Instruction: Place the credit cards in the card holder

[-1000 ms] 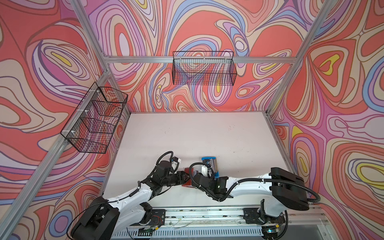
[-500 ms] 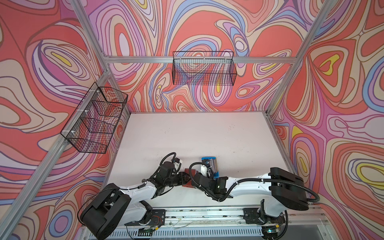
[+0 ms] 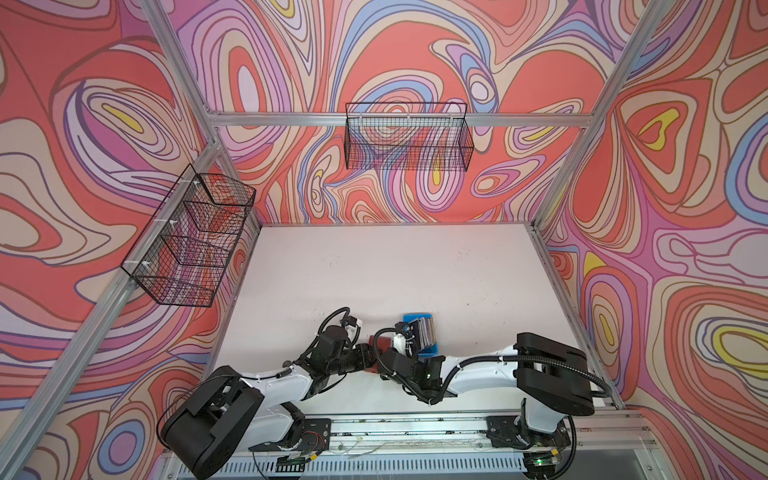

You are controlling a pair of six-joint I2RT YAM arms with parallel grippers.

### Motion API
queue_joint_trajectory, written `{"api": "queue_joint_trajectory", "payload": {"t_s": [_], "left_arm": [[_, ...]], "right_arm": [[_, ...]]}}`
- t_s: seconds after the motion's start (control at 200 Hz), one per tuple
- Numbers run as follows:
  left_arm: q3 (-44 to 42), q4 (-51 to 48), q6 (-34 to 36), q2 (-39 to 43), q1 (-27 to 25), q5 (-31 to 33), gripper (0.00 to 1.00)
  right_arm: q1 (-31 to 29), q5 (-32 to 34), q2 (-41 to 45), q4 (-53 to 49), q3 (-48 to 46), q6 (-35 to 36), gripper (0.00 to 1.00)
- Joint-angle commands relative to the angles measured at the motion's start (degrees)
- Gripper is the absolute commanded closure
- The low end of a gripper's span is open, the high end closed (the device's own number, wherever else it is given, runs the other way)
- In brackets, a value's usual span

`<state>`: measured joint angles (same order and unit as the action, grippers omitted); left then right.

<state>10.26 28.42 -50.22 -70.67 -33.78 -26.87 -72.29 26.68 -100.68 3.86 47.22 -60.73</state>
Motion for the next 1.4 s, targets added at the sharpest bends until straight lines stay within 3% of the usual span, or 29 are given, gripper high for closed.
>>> {"api": "queue_joint_trajectory", "payload": {"t_s": [0.0,0.195,0.31,0.416,0.671,0.881,1.107,1.397], "left_arm": [[-0.01,-2.45,-0.26,2.43,-0.23,1.47,0.71],[3.32,-16.16,1.79,11.21,-0.05,7.72,0.71],[6.22,-27.42,3.44,17.21,0.1,14.49,0.67],[7.32,-32.82,3.81,18.8,0.86,18.36,0.66],[3.42,-25.11,4.22,12.75,0.9,14.41,0.72],[0.49,-19.74,2.24,12.99,0.12,10.53,0.75],[-4.15,-17.16,-2.67,17.07,-3.33,11.18,0.78],[-3.4,-20.1,-5.58,22.14,-11.49,18.47,0.77]], "right_arm": [[0.31,-1.36,-1.67,2.27,-1.56,-1.32,1.0],[0.57,-0.54,-1.13,2.61,-3.22,-1.77,1.0],[0.84,-0.79,-1.03,2.87,-4.23,-2.49,1.0],[0.88,-0.08,-0.57,2.3,-4.51,-2.36,1.0],[0.98,0.34,0.93,1.86,-3.99,-2.11,1.0],[0.9,0.28,0.07,2.81,-3.01,-1.3,1.0],[1.01,1.69,2.16,2.13,-3.14,0.08,1.0],[2.27,1.89,5.43,4.03,-6.5,0.11,1.0]]}}
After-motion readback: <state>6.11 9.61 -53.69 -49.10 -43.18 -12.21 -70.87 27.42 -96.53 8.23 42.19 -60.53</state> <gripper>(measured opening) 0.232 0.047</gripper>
